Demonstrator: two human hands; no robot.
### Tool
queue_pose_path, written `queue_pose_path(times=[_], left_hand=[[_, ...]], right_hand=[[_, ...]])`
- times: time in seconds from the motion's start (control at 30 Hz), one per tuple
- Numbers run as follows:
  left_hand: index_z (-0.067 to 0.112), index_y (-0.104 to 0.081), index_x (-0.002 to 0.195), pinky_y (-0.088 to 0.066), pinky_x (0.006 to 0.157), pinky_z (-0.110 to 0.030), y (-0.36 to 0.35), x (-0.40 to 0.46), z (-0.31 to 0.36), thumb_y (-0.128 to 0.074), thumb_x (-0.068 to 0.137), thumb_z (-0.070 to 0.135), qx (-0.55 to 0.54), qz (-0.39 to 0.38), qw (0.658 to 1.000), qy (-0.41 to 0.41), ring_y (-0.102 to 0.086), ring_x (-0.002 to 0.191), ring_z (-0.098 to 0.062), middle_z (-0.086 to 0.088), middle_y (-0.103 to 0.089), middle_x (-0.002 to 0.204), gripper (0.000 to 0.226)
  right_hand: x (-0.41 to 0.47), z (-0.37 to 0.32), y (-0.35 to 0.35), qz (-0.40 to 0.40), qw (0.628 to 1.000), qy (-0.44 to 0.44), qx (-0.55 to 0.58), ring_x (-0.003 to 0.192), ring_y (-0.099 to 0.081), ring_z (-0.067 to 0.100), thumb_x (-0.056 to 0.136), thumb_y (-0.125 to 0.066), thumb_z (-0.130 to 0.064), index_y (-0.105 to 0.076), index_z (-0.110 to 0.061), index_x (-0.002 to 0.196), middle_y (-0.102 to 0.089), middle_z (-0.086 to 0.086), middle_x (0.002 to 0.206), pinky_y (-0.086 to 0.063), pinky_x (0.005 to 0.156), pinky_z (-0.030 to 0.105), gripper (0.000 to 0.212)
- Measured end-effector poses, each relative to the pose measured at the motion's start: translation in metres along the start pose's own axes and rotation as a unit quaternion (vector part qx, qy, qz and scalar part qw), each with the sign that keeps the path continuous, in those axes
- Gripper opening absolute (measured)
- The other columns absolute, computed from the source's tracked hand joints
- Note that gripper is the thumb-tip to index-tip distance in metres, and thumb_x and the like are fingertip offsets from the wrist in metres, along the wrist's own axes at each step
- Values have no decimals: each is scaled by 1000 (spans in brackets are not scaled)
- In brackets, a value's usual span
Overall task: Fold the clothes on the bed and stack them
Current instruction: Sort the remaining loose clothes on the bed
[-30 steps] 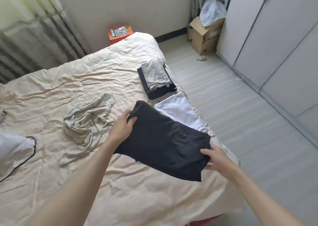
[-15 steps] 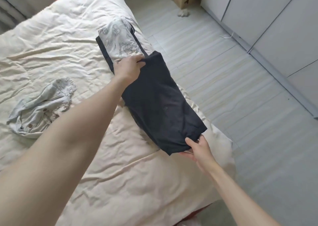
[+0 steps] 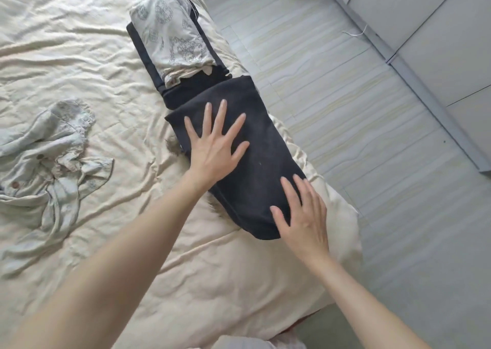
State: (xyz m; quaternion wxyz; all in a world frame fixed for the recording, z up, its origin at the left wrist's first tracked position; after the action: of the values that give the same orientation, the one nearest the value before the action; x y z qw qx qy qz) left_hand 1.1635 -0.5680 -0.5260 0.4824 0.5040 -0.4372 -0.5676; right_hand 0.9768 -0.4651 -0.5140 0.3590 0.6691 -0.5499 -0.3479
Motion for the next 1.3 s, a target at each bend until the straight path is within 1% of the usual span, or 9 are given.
queue_pose_path(times=[0.07,0.13,0.23,0.5,0.7,0.9,1.07,1.17,1.3], left_hand=[[39,-12,150,5,106,-69,-18,-7,-13,-31,93,61,-7,-41,998,41,15,145,-29,2,12,160,64],[42,-5,149,2,107,-70,-28,-7,-21,-27,92,64,-13,-70,996,58,19,144,-27,5,18,158,65],[43,-2,149,1,108,-68,-34,0,-24,-28,92,64,-16,-112,992,57,20,144,-28,5,22,157,66],[39,-5,150,-1,112,-60,-15,-70,-30,-34,95,55,-86,-119,985,86,11,146,-27,-1,9,160,63],[38,-9,150,-1,114,-57,-31,-201,-48,-38,96,48,-156,-105,963,192,9,146,-25,-3,2,160,62],[36,-8,151,-3,115,-54,-78,-337,-112,-35,97,51,-166,-151,920,321,6,146,-26,-4,4,160,62],[37,-6,150,-2,114,-55,-100,-403,-195,-35,97,51,-206,-144,881,401,9,146,-26,-4,4,160,63],[39,-7,150,-3,113,-58,-126,-439,-252,-35,96,53,-251,-157,844,448,13,146,-26,-2,9,160,62],[40,5,149,-3,112,-61,-164,-466,-321,-37,94,57,-218,-223,841,442,16,145,-30,-5,18,158,71]], right_hand=[[13,-16,-24,-98,991,67,-56,145,-18,29,91,-57,-36,-31,-23,148,-22,10,156,-19,114,49,63],[23,-15,-49,-184,974,80,-103,148,3,23,96,-44,-45,-12,-30,152,4,3,160,-6,117,45,66],[29,-11,-64,-234,961,72,-132,147,11,21,97,-38,-48,-4,-30,152,17,1,159,0,117,44,67],[17,-34,-31,-212,958,103,-162,147,4,20,97,-38,-48,-7,-27,152,5,2,160,-2,117,44,67],[-31,-95,-29,-177,954,196,-142,142,-25,32,89,-63,-35,-36,-14,146,-27,13,154,-17,114,53,66],[-88,-156,-106,-281,893,282,-210,148,-4,25,97,-44,-40,-17,-24,151,-8,5,160,0,117,47,63],[-101,-224,-176,-320,854,327,-245,148,2,23,99,-36,-43,-7,-25,152,0,4,160,0,117,46,63],[-102,-263,-218,-321,856,319,-250,147,-3,24,99,-37,-42,-11,-24,152,-8,5,160,-2,116,44,61],[-103,-303,-276,-345,852,301,-256,147,-9,24,98,-40,-40,-14,-21,151,-16,7,158,-7,116,44,62]])
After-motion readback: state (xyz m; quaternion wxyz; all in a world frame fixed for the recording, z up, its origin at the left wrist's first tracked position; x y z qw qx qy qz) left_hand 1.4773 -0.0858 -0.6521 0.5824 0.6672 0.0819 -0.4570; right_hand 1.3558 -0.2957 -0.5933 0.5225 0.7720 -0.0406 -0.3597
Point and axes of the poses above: each hand's wrist, its own x-axis towards the middle knuckle, its own y-axis out of the back of the hand, z = x × y, the point moved 10 cm from there along x, towards the middle knuckle
